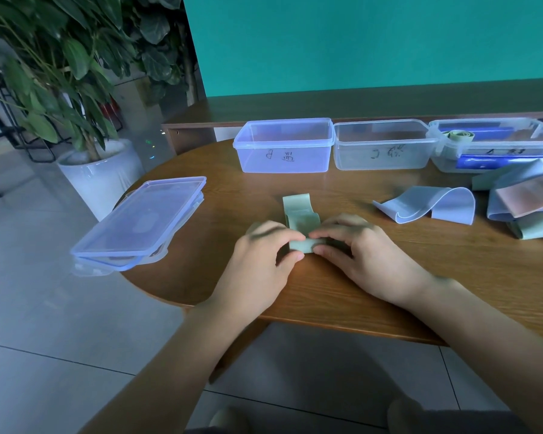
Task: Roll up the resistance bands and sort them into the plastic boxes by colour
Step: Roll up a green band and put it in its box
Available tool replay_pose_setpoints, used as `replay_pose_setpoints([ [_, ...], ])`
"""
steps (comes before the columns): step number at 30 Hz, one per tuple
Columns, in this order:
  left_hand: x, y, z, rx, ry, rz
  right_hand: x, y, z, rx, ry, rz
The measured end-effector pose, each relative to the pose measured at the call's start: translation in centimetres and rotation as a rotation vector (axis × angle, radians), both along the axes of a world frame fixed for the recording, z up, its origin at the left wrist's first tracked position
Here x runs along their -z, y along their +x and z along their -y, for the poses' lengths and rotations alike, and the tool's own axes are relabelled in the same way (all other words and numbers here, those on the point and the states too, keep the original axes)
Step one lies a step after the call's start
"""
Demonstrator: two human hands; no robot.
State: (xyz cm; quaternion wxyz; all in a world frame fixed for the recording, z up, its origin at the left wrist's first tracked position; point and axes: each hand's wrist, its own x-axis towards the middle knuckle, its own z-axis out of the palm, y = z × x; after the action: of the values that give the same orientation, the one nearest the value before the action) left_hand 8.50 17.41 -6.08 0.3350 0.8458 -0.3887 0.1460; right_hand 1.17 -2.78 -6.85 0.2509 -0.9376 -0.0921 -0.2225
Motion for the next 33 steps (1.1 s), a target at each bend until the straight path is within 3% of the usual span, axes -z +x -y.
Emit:
replay_pose_setpoints([
  [20, -0.5, 0.8, 0.3, -0.075, 0.027, -0.139, -0.1, 1.5, 0.7, 0.018, 0.026, 0.018],
  [26, -0.2, 1.3, 0.6, -0.049, 0.059, -0.083, -0.2, 1.4, 0.5, 0.065, 0.09, 0.016],
  [33, -0.1, 1.5, 0.9, -0.035, 0.08, 0.128, -0.3, 1.9, 0.8, 0.062, 0.06, -0.002],
])
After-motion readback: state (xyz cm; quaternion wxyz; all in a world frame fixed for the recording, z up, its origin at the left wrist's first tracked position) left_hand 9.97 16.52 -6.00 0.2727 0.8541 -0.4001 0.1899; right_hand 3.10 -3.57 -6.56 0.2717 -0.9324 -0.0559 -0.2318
